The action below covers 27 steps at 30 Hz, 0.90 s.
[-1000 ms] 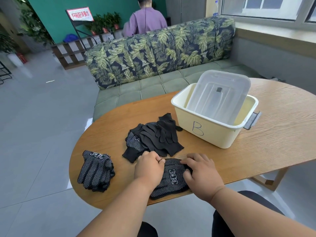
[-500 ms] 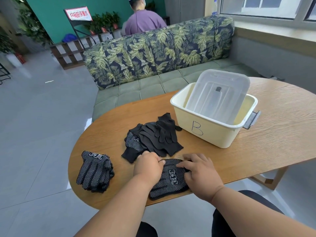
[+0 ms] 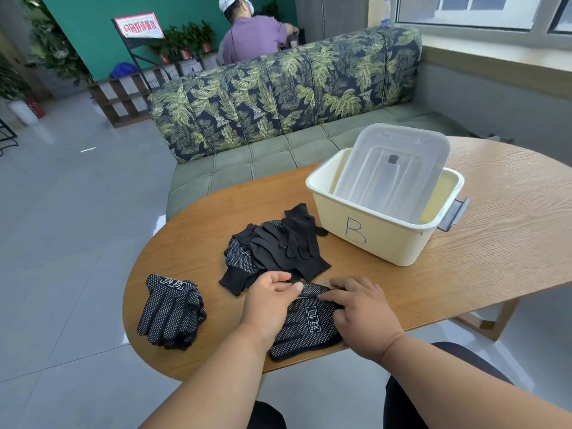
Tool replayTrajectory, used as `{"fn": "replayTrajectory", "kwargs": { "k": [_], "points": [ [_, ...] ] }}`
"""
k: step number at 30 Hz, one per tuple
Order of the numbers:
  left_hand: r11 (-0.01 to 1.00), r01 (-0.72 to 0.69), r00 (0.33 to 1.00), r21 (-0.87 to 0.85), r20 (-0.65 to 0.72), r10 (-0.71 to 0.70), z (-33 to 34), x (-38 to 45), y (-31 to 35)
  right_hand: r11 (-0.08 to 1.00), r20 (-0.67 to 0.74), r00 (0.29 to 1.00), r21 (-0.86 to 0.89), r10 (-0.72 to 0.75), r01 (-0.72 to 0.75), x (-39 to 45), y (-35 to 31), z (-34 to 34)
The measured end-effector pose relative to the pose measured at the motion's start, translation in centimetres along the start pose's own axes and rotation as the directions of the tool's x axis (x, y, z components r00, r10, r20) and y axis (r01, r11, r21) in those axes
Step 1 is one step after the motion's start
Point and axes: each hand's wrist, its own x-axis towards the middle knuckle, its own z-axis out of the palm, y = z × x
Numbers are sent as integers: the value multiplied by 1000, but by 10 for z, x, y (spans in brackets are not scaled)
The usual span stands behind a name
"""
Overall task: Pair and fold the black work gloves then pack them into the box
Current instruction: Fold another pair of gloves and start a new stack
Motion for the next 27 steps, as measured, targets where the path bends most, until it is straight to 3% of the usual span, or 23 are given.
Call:
{"fn": "replayTrajectory", "kwargs": {
  "k": [5,11,17,27],
  "points": [
    [995,3,990,-103,137,12,4,-6,-2,998,45,998,29,52,-53,2,-2,-4],
    [988,-98,967,123,246,66,14,-14,-14,994,64,995,67,82,-86,5,-1,-8],
    [907,-243,963,344,197,183,22,-21,-24,981,60,993,160,99,-107,5,0,-11],
    [793,-364,931,488,173,321,20,-28,-24,993,-1,995,73,95,-95,4,-1,-3]
  ]
}}
